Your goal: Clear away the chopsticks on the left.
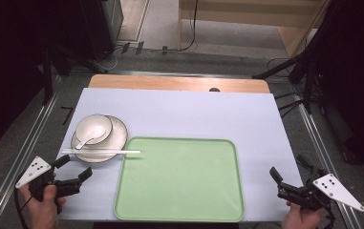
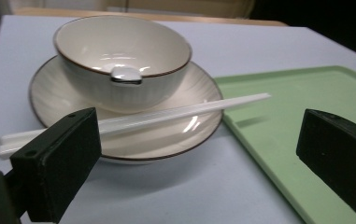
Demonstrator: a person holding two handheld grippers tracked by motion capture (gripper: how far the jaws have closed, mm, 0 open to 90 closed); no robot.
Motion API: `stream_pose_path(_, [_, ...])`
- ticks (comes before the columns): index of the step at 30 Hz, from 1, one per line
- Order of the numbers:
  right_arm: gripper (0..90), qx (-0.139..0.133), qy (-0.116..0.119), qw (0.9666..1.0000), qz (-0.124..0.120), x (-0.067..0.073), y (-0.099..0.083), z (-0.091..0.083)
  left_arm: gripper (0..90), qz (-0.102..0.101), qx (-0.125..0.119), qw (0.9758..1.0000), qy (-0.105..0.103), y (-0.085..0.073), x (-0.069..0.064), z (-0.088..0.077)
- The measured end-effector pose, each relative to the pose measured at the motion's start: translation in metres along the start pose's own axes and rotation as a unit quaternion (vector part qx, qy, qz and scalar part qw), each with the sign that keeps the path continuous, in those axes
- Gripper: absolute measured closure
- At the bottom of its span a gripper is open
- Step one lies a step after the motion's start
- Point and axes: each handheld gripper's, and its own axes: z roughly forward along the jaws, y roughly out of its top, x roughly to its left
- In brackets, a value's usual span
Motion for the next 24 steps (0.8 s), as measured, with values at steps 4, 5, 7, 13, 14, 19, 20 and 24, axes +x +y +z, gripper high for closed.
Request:
stream_pose_path(4, [1.4, 0.010, 0.005, 0.9999, 0.000, 0.002, -0.002, 0.004, 49.8, -0.007, 0.003, 1.0000, -0.004, 0.005, -0.009, 0.002])
stream_pose_path(5, [1.4, 0.010, 0.006, 0.9999, 0.000, 0.002, -0.002, 0.004, 57.9, -0.004, 0.006, 0.9999, -0.014, 0.005, -0.011, 0.003])
stream_pose_path(7, [1.4, 0.009, 0.007, 0.9999, 0.000, 0.003, -0.002, 0.003, 75.1, -0.005, 0.013, 0.9995, -0.028, 0.005, -0.013, 0.004])
stream_pose_path(13, [1.4, 0.010, 0.005, 0.9999, 0.006, 0.003, -0.002, 0.003, 90.0, 0.001, 0.063, 0.9960, -0.064, 0.010, -0.029, 0.022])
stream_pose_path(14, [1.4, 0.010, 0.005, 0.9999, 0.006, 0.003, -0.002, 0.003, 90.0, 0.002, 0.072, 0.9955, -0.062, 0.011, -0.031, 0.027])
stream_pose_path(19, [1.4, 0.015, 0.011, 0.9998, 0.005, 0.004, -0.003, 0.007, 90.0, 0.009, 0.116, 0.9925, -0.037, 0.015, -0.036, 0.053])
stream_pose_path(20, [1.4, 0.014, 0.013, 0.9998, 0.003, 0.004, -0.003, 0.008, 90.0, 0.006, 0.117, 0.9927, -0.031, 0.017, -0.035, 0.057])
stream_pose_path(24, [1.4, 0.015, 0.013, 0.9998, 0.001, 0.007, -0.002, 0.009, 90.0, 0.007, 0.131, 0.9913, -0.016, 0.023, -0.032, 0.072])
